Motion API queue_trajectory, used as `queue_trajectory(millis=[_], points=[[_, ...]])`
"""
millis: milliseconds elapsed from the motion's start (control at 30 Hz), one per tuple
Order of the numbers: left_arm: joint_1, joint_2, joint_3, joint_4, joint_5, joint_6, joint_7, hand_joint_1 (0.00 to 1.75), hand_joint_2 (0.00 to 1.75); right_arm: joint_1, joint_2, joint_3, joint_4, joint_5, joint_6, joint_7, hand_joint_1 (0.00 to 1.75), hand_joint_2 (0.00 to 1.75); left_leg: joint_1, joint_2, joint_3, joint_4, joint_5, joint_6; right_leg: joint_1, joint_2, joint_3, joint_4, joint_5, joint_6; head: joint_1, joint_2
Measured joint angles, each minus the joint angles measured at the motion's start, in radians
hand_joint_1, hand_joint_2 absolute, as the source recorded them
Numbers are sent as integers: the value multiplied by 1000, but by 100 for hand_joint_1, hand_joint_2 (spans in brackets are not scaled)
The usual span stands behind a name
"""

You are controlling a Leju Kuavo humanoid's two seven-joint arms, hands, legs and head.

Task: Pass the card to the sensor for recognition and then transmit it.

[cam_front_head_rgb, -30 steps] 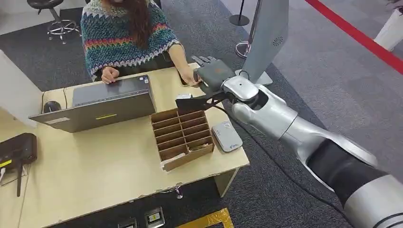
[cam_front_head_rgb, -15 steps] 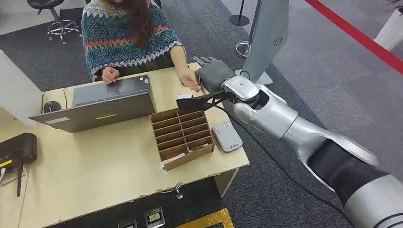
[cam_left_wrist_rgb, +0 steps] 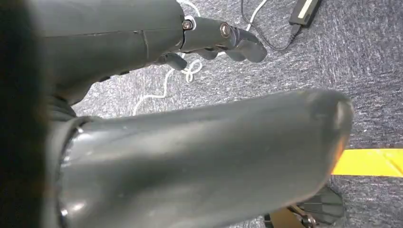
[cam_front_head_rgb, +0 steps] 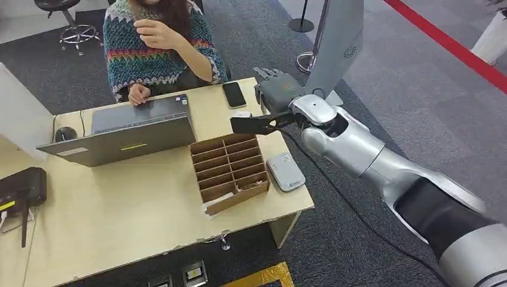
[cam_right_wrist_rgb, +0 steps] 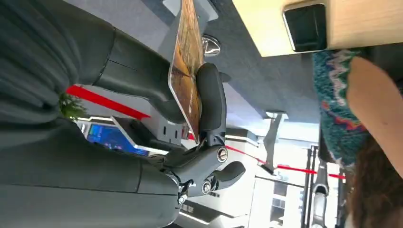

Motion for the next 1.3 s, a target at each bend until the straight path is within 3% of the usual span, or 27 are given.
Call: queue_trajectory(millis=[167, 267, 633, 1300], points=[[3, 0, 9, 0, 6, 0, -5, 0, 0, 26, -21, -20, -25, -21, 0, 17, 175, 175, 0, 0, 0, 0, 0, 0, 0, 0, 0, 0, 0, 0, 0, 0], [12, 0, 24, 0, 11, 0, -11, 0, 0, 207, -91, -107, -102, -42, -13, 39, 175, 175, 0, 0, 0, 0, -1, 0, 0, 0, 0, 0, 0, 0, 0, 0], [8, 0, 24, 0, -10, -10, -11, 0, 0, 411, -99, -183, -110, -48, -40, 44, 175, 175, 0, 0, 0, 0, -1, 0, 0, 0, 0, 0, 0, 0, 0, 0], [4, 0, 24, 0, -15, -14, -7, 0, 0, 468, -48, -198, -84, -36, -54, -5, 175, 175, 0, 0, 0, 0, -1, 0, 0, 0, 0, 0, 0, 0, 0, 0]])
